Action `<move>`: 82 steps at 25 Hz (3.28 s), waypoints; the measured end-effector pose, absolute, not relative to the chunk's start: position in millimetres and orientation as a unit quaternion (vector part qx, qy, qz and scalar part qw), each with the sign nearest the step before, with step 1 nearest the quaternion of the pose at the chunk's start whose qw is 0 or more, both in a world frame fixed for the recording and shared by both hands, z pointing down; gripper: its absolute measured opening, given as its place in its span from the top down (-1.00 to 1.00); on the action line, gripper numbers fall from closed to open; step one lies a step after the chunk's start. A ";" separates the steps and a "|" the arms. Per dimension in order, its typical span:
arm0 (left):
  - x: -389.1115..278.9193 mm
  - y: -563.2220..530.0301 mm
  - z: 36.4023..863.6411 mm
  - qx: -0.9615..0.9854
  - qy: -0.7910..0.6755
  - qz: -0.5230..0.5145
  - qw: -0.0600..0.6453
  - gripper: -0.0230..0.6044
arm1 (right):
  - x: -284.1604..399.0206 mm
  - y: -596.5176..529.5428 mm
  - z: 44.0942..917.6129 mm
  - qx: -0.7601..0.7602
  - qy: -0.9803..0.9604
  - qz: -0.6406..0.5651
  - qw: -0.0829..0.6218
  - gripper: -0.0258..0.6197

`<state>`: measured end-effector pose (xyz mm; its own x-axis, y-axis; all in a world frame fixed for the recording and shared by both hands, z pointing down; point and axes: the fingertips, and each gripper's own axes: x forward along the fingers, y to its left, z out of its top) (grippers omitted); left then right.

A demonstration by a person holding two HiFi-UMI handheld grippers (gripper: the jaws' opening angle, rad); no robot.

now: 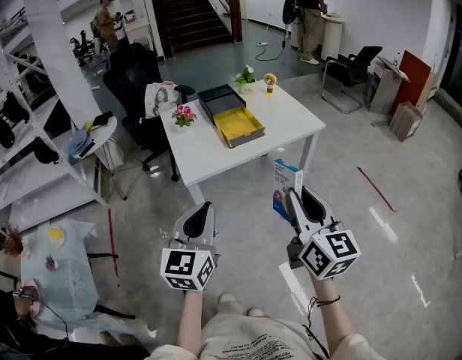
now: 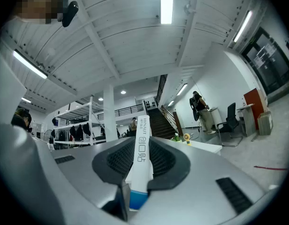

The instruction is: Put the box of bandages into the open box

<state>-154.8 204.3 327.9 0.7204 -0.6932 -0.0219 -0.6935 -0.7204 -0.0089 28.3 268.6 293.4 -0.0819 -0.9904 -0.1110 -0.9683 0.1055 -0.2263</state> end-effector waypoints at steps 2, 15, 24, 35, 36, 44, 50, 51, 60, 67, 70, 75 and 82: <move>-156.3 204.3 328.8 -0.927 0.375 0.007 0.008 0.86 | 28.5 269.1 293.6 -0.668 0.734 -0.045 0.117 0.64; -162.8 220.2 335.9 -0.922 0.388 0.000 0.008 0.86 | 47.0 290.0 302.2 -0.673 0.727 -0.046 0.128 0.64; -149.6 192.8 337.4 -0.921 0.389 0.001 0.011 0.86 | 59.9 266.1 308.8 -0.667 0.730 -0.051 0.138 0.64; -114.7 102.4 359.8 -0.920 0.391 -0.008 -0.011 0.86 | 90.6 171.0 326.6 -0.659 0.737 -0.072 0.132 0.64; -112.1 91.3 362.0 -0.919 0.393 -0.010 -0.014 0.86 | 93.4 159.3 328.7 -0.658 0.738 -0.076 0.130 0.64; -88.6 -0.9 369.9 -0.917 0.398 -0.023 -0.033 0.86 | 122.1 66.4 336.4 -0.660 0.735 -0.100 0.121 0.64; -76.9 -56.0 372.6 -0.916 0.398 -0.022 -0.040 0.86 | 133.6 11.7 337.7 -0.656 0.737 -0.107 0.123 0.64; -75.2 -62.1 374.0 -0.916 0.398 -0.022 -0.043 0.86 | 134.9 5.1 338.8 -0.655 0.737 -0.109 0.124 0.64; -72.5 -103.2 385.4 -0.912 0.404 -0.027 -0.056 0.86 | 140.3 -46.2 344.5 -0.646 0.743 -0.123 0.124 0.64; -70.6 -150.7 397.0 -0.899 0.430 -0.027 -0.075 0.86 | 147.3 -105.3 351.9 -0.625 0.757 -0.140 0.126 0.64; -62.3 -176.4 405.9 -0.895 0.436 -0.032 -0.084 0.86 | 151.7 -141.5 359.0 -0.610 0.768 -0.155 0.122 0.64; -51.4 -223.0 422.0 -0.883 0.454 -0.041 -0.110 0.86 | 148.5 -206.1 370.7 -0.567 0.794 -0.194 0.105 0.64; -37.7 -260.4 450.9 -0.862 0.479 -0.060 -0.157 0.86 | 128.1 -269.6 412.4 -0.494 0.819 -0.289 0.051 0.64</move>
